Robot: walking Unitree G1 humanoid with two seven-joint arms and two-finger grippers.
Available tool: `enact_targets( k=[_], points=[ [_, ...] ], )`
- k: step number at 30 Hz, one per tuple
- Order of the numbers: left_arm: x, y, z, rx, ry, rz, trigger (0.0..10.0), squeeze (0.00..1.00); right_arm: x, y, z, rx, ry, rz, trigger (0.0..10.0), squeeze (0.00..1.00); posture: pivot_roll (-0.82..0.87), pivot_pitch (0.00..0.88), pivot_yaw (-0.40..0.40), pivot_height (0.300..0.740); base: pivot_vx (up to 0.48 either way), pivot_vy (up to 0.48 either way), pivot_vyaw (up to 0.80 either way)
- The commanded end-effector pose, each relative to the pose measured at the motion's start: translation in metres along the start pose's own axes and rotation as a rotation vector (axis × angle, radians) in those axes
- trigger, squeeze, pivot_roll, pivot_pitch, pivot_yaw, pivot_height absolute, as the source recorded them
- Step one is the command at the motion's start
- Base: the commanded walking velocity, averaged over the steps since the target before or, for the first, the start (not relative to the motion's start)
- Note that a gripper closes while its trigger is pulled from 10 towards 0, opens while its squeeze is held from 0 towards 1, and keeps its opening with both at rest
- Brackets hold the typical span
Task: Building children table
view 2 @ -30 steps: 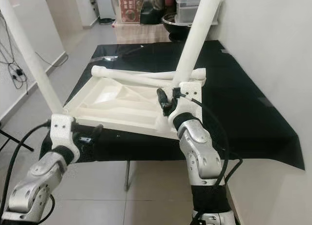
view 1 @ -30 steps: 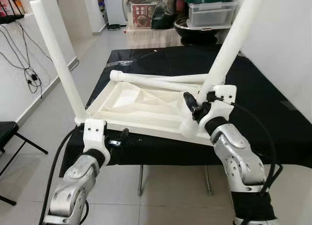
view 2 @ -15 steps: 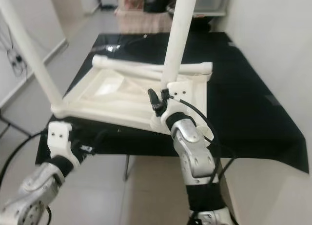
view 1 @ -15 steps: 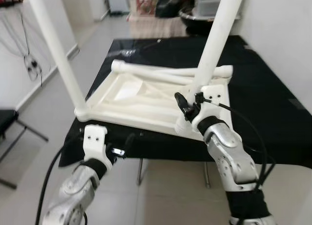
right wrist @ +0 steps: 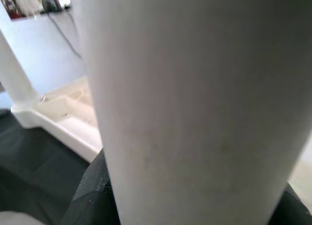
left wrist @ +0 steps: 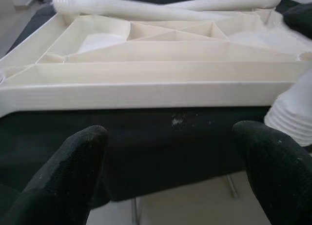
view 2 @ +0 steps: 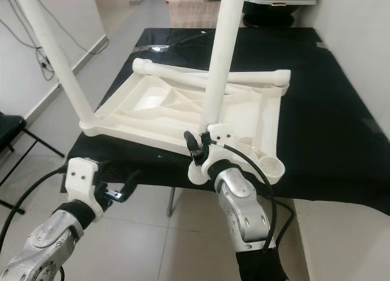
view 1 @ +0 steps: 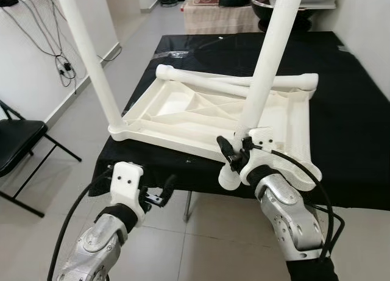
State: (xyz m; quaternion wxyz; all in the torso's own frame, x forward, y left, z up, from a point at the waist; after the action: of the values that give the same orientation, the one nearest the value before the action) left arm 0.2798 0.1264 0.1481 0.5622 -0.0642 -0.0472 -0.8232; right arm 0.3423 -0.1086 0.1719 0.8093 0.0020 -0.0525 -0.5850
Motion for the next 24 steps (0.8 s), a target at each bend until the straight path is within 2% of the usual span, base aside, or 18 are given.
enact_targets(
  k=[1,7,11,18,21,24],
  points=[
    [0.003,0.002,-0.003,0.003,0.002,-0.013,10.0,0.00,-0.001,-0.001,0.004,0.029,-0.002,0.001,10.0,0.00,-0.06,0.032,0.022,0.740,0.000,-0.469,0.00],
    [0.003,0.005,-0.003,0.005,0.026,-0.026,10.0,0.00,0.002,0.005,0.015,0.067,-0.016,0.000,10.0,0.00,-0.05,0.013,0.018,0.740,0.000,-0.475,0.00],
    [0.007,0.007,0.000,0.018,0.050,-0.055,10.0,0.00,0.005,0.014,0.026,0.095,-0.051,-0.001,10.0,0.00,-0.04,0.013,0.017,0.740,0.000,0.000,0.00],
    [0.009,0.007,-0.001,0.013,0.053,-0.073,10.0,0.00,0.004,0.020,0.038,0.131,-0.041,0.012,10.0,0.00,-0.04,0.022,0.018,0.740,0.000,0.000,0.00],
    [0.010,0.007,-0.003,-0.006,0.066,-0.076,10.0,0.00,0.000,0.026,0.051,0.167,-0.039,0.035,10.0,0.00,-0.04,0.036,0.017,0.740,0.000,0.000,0.00],
    [0.011,0.005,-0.007,-0.041,0.063,-0.081,10.0,0.00,-0.002,0.034,0.060,0.188,-0.047,0.049,10.0,0.00,-0.04,0.053,0.015,0.740,0.000,0.480,0.00]
  ],
)
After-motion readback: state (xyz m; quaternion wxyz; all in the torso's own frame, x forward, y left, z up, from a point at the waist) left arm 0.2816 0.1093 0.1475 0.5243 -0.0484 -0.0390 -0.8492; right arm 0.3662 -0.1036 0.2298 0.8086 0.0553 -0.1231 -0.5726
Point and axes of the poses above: a point about 5 cm out from each wrist's last joint towards the gripper, its own y axis pointing out of the wrist towards the gripper, its own z axis along the axis of the wrist's last joint, x = y × z, the point moved 4 cm from there along y, pointing out of the wrist towards the gripper, and after that the axes turned 7 degrees about -y, right-handed, at the moved point
